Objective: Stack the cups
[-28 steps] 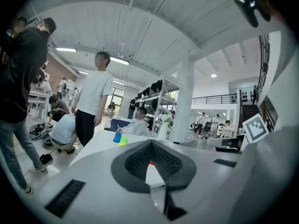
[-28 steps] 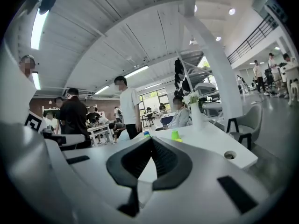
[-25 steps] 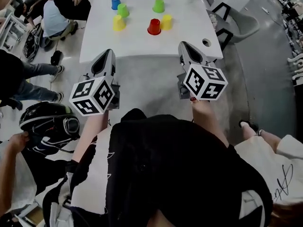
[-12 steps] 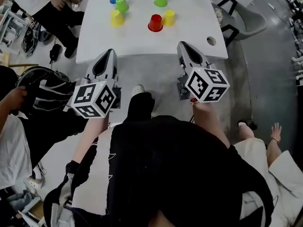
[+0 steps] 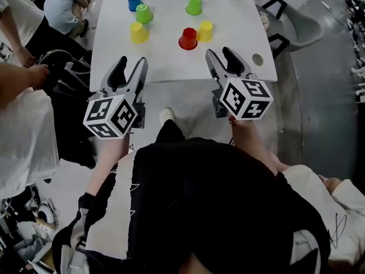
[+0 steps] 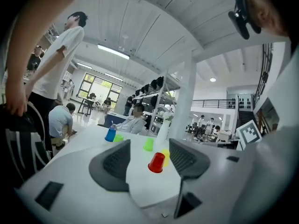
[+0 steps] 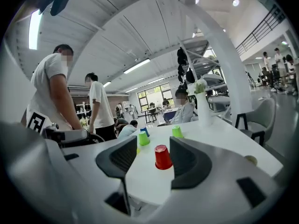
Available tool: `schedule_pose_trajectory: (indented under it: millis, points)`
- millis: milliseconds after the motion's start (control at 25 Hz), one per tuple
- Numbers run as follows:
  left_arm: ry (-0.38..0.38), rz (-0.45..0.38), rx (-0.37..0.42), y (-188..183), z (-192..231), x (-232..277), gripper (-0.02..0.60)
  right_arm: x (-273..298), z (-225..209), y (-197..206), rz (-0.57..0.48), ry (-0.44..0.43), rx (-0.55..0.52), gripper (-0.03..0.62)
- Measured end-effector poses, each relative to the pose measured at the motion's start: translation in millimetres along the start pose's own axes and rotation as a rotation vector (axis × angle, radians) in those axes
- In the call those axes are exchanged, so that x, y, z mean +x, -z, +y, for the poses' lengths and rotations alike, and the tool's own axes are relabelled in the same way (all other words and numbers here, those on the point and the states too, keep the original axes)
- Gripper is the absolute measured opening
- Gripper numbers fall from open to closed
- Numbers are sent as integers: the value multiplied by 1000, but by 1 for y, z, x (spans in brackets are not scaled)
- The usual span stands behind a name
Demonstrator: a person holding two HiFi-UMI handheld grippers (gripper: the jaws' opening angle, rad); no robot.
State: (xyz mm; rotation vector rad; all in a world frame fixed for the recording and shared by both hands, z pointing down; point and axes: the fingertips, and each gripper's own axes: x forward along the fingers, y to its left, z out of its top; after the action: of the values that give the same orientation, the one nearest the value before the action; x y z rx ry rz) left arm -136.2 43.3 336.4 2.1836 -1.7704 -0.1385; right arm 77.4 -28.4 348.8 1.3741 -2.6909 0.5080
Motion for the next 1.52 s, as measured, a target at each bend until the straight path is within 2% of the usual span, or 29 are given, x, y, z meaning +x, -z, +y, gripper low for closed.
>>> schedule_pose_trajectory:
  millis: [120,280,480,600,720,800,960,1280,1520]
  points:
    - [1,-14,5,-6,11,17,338,19,-2,-2,8,0,-19,217]
    - [13,2,24,-7,26,42,376,47,-4,1,33,0,-38,284]
    - [26,39,38,-5,48,75,379,79,-9,0,50,8,-80,281]
    - [33,66,45,-5,58,88,379,95,-13,6,86,18,-75,250]
    - [45,107,57,-3,66,97,379,106,-15,14,137,5,-41,322]
    - [49,125,57,-1,72,102,379,113,-16,21,167,2,-40,342]
    - [49,134,47,2,83,113,379,125,-19,33,206,7,-56,344]
    - [10,145,41,6,86,118,379,143,-21,60,314,-18,-116,309]
    - [-78,137,16,9,88,103,379,146,-22,61,360,-66,-151,308]
